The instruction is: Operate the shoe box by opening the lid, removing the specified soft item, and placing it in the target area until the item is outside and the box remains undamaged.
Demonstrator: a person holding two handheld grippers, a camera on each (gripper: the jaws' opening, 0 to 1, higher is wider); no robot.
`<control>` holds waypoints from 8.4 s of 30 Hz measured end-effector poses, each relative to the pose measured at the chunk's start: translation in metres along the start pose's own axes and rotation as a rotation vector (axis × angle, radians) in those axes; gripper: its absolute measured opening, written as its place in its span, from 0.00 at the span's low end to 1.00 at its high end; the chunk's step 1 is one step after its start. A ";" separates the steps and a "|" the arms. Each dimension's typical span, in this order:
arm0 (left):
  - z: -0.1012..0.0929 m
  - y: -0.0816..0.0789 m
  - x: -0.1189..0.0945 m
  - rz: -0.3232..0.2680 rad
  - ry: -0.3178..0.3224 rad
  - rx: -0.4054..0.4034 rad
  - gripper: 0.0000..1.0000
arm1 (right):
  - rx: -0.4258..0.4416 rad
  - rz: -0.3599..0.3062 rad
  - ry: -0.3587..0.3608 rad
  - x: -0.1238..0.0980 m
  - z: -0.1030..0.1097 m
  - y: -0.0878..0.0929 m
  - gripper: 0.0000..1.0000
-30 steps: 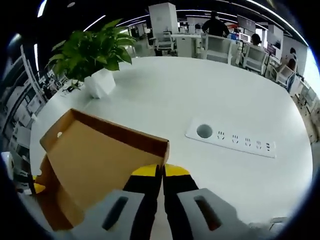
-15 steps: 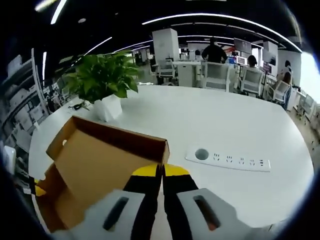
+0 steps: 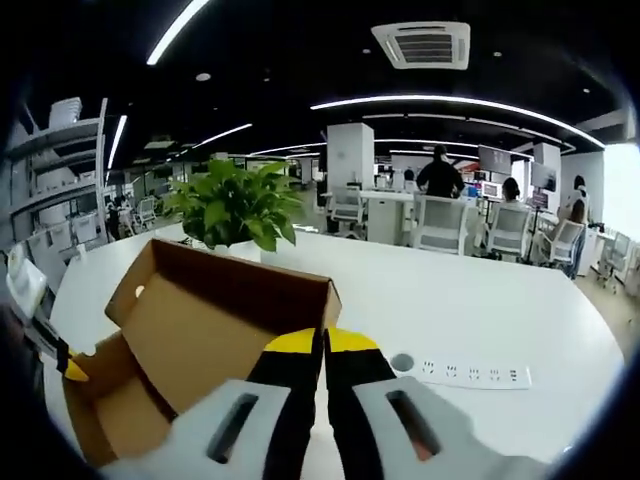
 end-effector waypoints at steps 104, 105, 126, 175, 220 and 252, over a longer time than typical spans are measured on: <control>-0.001 0.005 -0.019 -0.177 -0.012 0.103 0.16 | -0.161 0.052 -0.068 -0.172 0.080 0.038 0.00; -0.002 0.005 -0.022 -0.177 -0.010 0.111 0.17 | -0.159 0.055 -0.068 -0.172 0.081 0.039 0.00; -0.007 0.035 -0.046 -0.148 0.049 0.146 0.20 | -0.145 0.187 -0.099 -0.181 0.084 0.080 0.00; 0.015 0.028 -0.047 -0.163 0.192 0.157 0.34 | -0.034 0.323 -0.167 -0.208 0.093 0.092 0.30; 0.005 0.003 -0.010 -0.136 0.274 0.384 0.29 | -0.094 0.395 -0.093 -0.178 0.096 0.106 0.16; -0.018 -0.027 0.014 -0.141 0.288 0.430 0.29 | -0.071 0.384 -0.024 -0.163 0.067 0.106 0.16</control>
Point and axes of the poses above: the point that each gripper's makers call its tool centre point, and the gripper's own axes: x roughly forward along the fingers, z roughly to its left, y roughly out of its underside, the point moved 9 cm from there along -x, roughly backward along the fingers, and after that the axes turned 8 degrees about -z, right-handed, at the moved point
